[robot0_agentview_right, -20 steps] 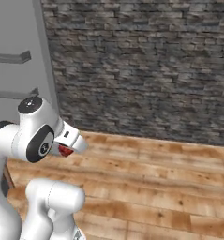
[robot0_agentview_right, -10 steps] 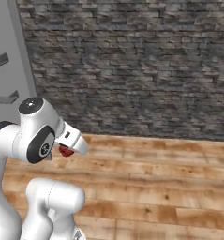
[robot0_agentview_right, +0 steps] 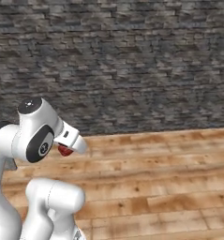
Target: Gather the sweet potato and bell pepper from the fridge and place them on a tray on the dining counter. Then gather the steak and fish from the fridge and place them on the other tray.
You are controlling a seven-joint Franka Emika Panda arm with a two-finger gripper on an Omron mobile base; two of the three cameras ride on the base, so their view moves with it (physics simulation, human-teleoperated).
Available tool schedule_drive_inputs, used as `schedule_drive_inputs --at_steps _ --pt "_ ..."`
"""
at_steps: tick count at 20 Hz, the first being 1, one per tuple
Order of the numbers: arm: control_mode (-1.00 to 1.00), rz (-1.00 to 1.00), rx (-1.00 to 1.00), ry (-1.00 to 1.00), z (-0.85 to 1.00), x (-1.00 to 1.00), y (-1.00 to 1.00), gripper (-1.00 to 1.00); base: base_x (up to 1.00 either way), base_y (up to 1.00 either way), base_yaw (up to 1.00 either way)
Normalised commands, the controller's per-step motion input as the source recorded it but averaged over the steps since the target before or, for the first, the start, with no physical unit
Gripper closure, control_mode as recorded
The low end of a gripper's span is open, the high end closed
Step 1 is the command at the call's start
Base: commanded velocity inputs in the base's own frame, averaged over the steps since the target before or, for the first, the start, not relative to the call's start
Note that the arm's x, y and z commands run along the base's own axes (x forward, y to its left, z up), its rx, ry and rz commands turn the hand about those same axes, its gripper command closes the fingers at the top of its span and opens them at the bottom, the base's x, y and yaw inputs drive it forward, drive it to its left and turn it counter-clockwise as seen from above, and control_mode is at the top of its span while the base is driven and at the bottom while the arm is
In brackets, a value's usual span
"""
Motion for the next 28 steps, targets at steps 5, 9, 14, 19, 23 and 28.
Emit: schedule_drive_inputs --at_steps 5,9,14,19,23,28 --pt "1.00 0.00 0.00 0.00 0.00 0.00 0.00 1.00 -0.20 0.00 -0.69" --pt "1.00 0.00 0.00 0.00 0.00 0.00 0.00 1.00 -0.13 0.00 -0.70" --pt "1.00 0.00 0.00 0.00 0.00 0.00 0.00 1.00 -0.10 0.00 -0.70" --pt "1.00 0.00 0.00 0.00 0.00 0.00 0.00 1.00 -0.14 0.00 -0.69" --pt "1.00 0.00 0.00 0.00 0.00 0.00 0.00 1.00 -0.07 0.02 -0.65" --pt "1.00 0.00 0.00 0.00 0.00 0.00 0.00 1.00 0.00 0.13 -0.59"
